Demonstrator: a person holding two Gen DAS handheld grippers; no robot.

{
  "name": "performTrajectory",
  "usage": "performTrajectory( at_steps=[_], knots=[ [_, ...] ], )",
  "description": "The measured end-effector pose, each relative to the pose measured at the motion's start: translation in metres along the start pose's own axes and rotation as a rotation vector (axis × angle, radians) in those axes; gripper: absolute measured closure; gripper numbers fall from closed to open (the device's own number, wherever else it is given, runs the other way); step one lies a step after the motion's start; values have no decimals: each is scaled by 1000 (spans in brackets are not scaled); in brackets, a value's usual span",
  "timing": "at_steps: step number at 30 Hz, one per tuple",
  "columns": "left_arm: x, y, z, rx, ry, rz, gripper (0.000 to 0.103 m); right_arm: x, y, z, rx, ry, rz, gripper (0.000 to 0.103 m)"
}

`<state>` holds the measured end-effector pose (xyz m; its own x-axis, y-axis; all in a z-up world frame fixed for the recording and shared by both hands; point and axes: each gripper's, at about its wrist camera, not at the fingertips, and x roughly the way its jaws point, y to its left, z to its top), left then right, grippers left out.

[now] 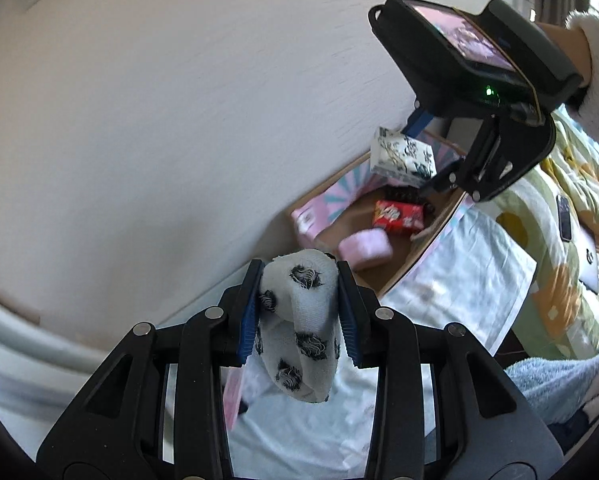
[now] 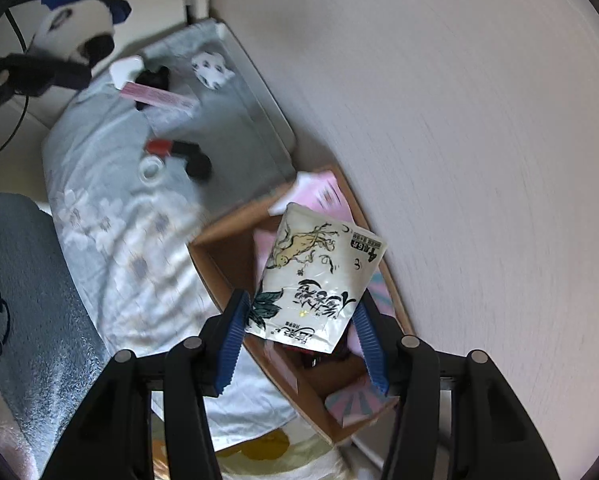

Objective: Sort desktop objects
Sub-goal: 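Carry the panda plush and patterned card box over the cardboard box, then open both tools to drop the plush and card box into the box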

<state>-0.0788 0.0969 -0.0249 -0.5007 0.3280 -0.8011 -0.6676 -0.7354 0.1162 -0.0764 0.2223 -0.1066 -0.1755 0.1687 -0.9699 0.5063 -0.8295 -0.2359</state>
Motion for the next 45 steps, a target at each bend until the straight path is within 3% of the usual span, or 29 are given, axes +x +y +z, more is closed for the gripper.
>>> performTrajectory(
  at_steps=[10, 20, 31, 45],
  knots=[
    [64, -43, 58, 29, 33, -78, 71, 24, -30, -62, 136, 8, 25, 54],
    [139, -65, 80, 35, 123, -91, 71, 63, -53, -90, 207, 8, 92, 54],
    [198, -76, 63, 15, 245, -82, 71, 101, -60, -100, 195, 16, 148, 54],
    [217, -72, 52, -42, 288, -62, 71, 119, -58, -99, 206, 10, 187, 54]
  ],
)
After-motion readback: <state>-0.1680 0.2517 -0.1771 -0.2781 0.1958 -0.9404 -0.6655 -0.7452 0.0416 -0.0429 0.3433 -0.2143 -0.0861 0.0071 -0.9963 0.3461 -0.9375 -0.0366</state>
